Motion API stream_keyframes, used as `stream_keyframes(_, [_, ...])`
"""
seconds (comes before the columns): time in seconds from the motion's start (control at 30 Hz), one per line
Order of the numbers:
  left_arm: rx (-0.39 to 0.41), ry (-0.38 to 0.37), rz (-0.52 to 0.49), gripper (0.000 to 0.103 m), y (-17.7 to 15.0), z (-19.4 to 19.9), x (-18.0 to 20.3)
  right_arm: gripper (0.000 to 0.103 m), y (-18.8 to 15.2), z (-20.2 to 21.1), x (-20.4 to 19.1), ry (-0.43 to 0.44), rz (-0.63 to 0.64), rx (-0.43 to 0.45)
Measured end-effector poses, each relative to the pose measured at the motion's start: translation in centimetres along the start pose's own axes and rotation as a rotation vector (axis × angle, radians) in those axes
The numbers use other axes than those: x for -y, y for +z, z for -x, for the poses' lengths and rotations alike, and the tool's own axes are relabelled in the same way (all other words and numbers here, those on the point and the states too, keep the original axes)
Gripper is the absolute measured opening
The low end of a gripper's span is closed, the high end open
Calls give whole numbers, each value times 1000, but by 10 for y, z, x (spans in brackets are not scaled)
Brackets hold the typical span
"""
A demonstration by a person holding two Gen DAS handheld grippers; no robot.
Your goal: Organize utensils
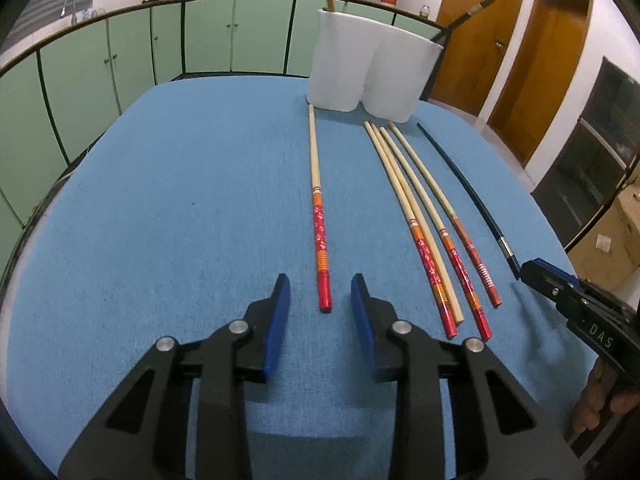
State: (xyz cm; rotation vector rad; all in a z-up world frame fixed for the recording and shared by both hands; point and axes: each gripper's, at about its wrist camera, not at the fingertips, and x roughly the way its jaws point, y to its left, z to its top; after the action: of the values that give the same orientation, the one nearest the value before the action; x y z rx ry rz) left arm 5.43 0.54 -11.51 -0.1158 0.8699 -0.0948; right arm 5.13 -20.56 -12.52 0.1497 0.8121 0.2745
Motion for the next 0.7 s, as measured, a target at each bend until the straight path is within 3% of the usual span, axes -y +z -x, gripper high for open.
stream_keyframes(0.7, [-11,40,-40,30,-2,-2,6,20,1,-10,-5,-14,21,-55])
